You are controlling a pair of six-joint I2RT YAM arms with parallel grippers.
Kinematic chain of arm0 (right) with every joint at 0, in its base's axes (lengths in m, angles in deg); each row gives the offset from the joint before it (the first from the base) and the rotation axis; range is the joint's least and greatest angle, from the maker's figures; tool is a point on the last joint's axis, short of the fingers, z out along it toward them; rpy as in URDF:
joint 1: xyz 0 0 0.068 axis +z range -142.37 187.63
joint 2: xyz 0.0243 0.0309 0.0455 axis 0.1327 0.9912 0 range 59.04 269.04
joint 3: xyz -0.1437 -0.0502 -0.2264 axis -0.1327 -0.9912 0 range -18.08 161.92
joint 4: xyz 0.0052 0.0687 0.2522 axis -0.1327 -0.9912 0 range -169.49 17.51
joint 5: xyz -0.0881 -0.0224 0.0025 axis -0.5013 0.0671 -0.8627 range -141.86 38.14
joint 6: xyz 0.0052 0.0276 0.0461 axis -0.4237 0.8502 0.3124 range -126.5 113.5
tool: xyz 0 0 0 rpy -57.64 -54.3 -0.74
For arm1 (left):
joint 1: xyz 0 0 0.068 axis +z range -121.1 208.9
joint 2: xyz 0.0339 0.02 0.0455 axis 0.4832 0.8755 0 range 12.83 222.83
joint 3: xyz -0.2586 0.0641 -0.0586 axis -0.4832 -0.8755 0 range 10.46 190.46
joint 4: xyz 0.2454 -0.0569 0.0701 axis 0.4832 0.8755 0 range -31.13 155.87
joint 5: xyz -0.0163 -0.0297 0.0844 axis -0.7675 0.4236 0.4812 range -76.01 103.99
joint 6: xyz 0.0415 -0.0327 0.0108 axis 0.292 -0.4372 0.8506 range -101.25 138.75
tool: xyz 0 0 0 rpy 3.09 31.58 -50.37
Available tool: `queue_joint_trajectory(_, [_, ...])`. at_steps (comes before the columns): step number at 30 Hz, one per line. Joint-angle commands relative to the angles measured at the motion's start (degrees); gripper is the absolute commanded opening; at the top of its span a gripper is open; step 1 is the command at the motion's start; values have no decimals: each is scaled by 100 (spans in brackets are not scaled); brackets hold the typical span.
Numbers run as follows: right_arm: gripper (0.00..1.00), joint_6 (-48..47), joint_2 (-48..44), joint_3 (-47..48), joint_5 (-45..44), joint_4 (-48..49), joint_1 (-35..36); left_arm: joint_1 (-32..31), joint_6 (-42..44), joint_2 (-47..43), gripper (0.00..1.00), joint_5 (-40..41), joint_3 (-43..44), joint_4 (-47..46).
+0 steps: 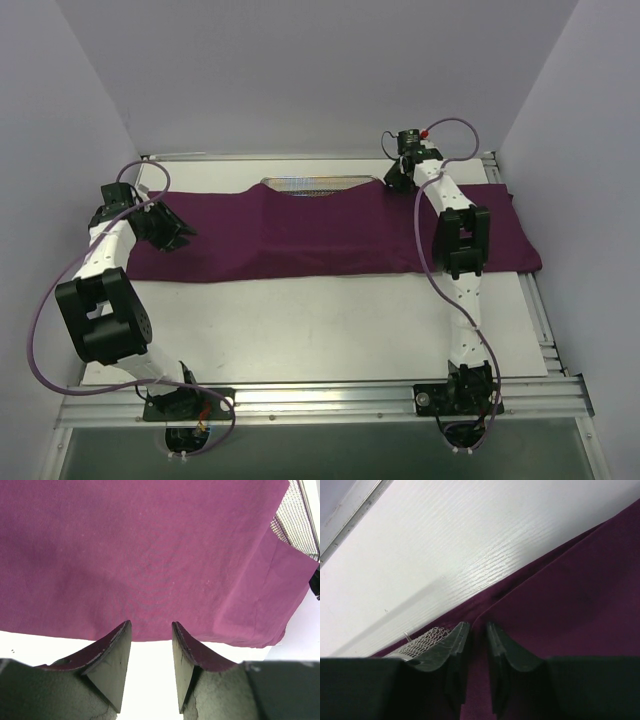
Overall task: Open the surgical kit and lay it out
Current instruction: Open the surgical kit at the center of the board.
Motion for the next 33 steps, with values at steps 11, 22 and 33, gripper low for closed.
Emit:
queue_joint_trajectory(11, [0,-42,-666,-103,95,-78,34,19,260,-134,47,42,328,309])
queue_joint_trajectory(22, [0,-226,-1396,-841,295,-140,78,37,225,-116,47,130,284,432])
queue_joint_trajectory(33, [0,-332,-2485,-2507,464,17,201,37,-249,-28,50,-239,144,230])
